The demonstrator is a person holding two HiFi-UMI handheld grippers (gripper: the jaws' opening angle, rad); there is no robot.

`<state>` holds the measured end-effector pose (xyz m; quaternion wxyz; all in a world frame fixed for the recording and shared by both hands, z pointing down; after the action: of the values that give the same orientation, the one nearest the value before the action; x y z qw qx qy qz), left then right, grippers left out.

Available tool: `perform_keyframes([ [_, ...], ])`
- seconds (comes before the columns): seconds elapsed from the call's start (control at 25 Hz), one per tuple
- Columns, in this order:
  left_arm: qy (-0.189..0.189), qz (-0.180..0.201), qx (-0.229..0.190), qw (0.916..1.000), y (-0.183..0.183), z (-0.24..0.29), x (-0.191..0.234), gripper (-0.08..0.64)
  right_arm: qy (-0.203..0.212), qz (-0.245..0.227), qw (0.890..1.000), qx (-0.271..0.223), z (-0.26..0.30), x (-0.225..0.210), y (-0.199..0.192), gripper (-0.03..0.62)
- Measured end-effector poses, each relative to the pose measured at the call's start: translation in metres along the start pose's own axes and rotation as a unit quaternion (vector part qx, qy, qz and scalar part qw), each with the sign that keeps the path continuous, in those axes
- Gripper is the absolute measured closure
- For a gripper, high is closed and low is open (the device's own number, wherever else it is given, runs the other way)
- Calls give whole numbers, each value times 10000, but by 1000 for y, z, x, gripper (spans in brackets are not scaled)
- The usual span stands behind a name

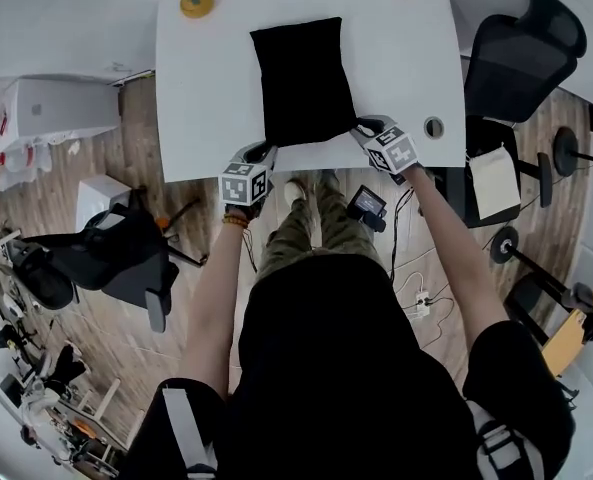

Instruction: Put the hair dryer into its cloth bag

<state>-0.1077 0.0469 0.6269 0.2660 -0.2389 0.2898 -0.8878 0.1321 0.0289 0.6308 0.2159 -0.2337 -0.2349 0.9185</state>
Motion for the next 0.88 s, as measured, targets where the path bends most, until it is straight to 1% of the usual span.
perform_keyframes([
  [0.08, 39, -15, 22, 10000, -9, -4, 2, 502, -25, -45, 10000, 21, -6, 3, -8, 450],
  [0.16, 45, 33, -68, 10000, -14, -17, 4, 449, -3, -86, 9999, -75, -20, 9, -14, 445],
  [0.28, 135, 181, -438, 9988, -10, -55, 12, 442, -11, -336, 9988, -363, -49, 23, -10, 443],
  [0.36, 333, 278, -782, 9960, 6, -79, 22, 442, -174, -682, 9950, -713, -71, 32, 9, 443],
  [0.4, 460, 350, -981, 9935, 20, -90, 27, 443, -314, -852, 9911, -971, -83, 36, 23, 443],
  [0.48, 719, 560, -1442, 9853, 57, -109, 33, 446, -616, -1085, 9792, -1599, -107, 46, 60, 448],
  [0.52, 852, 694, -1706, 9792, 80, -120, 34, 448, -759, -1170, 9713, -1926, -120, 53, 81, 449],
  [0.6, 1133, 1000, -2277, 9619, 128, -145, 31, 449, -1020, -1359, 9515, -2563, -145, 71, 123, 455],
  [0.68, 1369, 1306, -2836, 9401, 174, -174, 22, 450, -1234, -1571, 9276, -3156, -171, 93, 160, 462],
  [0.76, 1481, 1547, -3335, 9181, 211, -204, 8, 456, -1368, -1711, 9032, -3692, -197, 120, 191, 472],
  [0.88, 1662, 1754, -3984, 8848, 247, -249, -13, 472, -1486, -1771, 8695, -4364, -232, 162, 222, 483],
])
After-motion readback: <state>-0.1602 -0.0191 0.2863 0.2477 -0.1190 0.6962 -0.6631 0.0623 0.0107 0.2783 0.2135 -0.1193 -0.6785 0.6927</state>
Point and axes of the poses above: the fingertips, and each gripper's own axes: z forward along the fingers, x to its left, y out of its top, the point moved 4 cm from there along -z, backward along the fingers, and after that the axes turned 9 degrees about z, right-handed, at the moved point
